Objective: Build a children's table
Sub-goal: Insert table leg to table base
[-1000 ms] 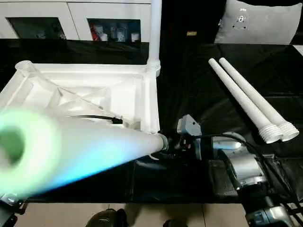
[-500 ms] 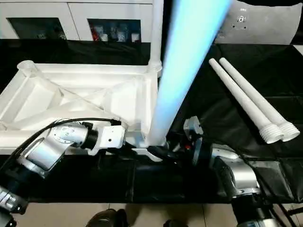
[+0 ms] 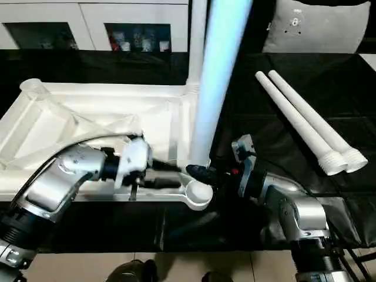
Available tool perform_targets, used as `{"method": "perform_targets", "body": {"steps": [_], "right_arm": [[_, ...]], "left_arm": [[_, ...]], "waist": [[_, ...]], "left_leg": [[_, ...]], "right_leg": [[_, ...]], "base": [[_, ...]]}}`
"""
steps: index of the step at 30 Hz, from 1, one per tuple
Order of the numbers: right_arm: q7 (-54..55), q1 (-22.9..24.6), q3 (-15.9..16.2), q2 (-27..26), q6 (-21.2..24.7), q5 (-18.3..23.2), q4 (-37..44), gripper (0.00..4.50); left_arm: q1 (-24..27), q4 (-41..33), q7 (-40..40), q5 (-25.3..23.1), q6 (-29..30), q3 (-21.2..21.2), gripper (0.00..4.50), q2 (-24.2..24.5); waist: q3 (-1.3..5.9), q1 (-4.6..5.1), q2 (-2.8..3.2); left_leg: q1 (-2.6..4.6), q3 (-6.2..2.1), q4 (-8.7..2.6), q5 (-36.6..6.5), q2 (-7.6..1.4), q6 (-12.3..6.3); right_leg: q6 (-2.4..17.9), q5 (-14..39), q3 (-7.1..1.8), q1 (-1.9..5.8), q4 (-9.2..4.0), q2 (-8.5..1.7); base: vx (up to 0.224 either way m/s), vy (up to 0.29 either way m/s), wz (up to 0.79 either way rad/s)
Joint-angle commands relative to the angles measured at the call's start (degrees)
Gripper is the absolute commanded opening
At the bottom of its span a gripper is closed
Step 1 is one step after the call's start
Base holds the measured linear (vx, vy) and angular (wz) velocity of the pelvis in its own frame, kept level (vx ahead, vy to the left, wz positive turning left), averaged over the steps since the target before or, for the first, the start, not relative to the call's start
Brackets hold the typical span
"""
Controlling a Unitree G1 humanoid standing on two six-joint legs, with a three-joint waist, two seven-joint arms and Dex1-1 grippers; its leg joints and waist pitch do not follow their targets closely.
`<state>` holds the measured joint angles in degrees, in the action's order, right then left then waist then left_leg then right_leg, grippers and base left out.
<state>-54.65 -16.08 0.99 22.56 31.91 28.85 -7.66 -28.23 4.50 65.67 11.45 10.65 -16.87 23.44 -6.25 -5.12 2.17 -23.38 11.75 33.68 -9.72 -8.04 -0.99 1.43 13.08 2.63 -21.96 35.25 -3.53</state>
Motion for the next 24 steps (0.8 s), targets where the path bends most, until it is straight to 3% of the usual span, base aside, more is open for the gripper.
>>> {"method": "perform_targets", "body": {"steps": [1, 11, 13, 20, 24], "right_arm": [[0.56, -0.08, 0.07, 0.09, 0.78, 0.24, 1.74, 3.27], [3.15, 0.77, 2.21, -2.38, 3.32, 0.57, 5.68, 3.26], [3.34, 0.72, 2.44, -2.72, 3.52, 0.64, 5.81, 3.26], [3.83, 0.73, 2.75, -3.39, 4.12, 0.89, 6.64, 3.26], [4.26, 0.54, 2.25, -3.77, 4.24, 1.21, 6.71, 3.25]], "left_arm": [[-1.06, -1.54, -0.86, 1.79, 1.90, 1.58, 1.91, -0.27], [-1.99, -6.16, -7.16, 10.12, 7.29, 5.16, 2.83, -8.97], [-1.96, -6.75, -7.23, 11.08, 7.85, 5.15, 2.83, -9.85], [-2.36, -6.19, -7.37, 11.04, 8.01, 5.29, 2.13, -10.43], [-2.22, -6.40, -7.64, 11.71, 8.29, 5.77, 2.04, -9.78]], "waist": [[4.20, -0.04, -0.69], [4.33, -0.20, -0.61], [4.29, -0.16, -0.67], [4.52, -0.16, -0.34], [4.63, -0.20, -0.28]], "left_leg": [[1.99, -2.74, -3.79, -6.29, -5.73, -3.77], [1.88, -2.86, -3.59, -5.91, -5.82, -4.14], [1.76, -2.87, -3.54, -5.96, -5.78, -4.41], [1.94, -2.98, -3.47, -5.27, -5.74, -4.28], [1.95, -2.93, -3.39, -5.37, -5.68, -4.13]], "right_leg": [[14.88, 1.30, -2.93, 1.89, -3.46, -6.25], [15.15, 1.24, -2.88, 2.11, -3.49, -6.31], [15.04, 1.34, -2.92, 2.16, -3.57, -6.34], [14.20, 0.15, -2.87, 2.17, -3.36, -6.12], [14.52, -0.65, -2.86, 2.24, -3.29, -6.17]], "base": [[0.000, 0.000, 0.00], [0.000, 0.000, 0.00], [0.000, 0.000, 0.00], [0.000, 0.000, 0.00], [0.000, 0.000, 0.00]]}}
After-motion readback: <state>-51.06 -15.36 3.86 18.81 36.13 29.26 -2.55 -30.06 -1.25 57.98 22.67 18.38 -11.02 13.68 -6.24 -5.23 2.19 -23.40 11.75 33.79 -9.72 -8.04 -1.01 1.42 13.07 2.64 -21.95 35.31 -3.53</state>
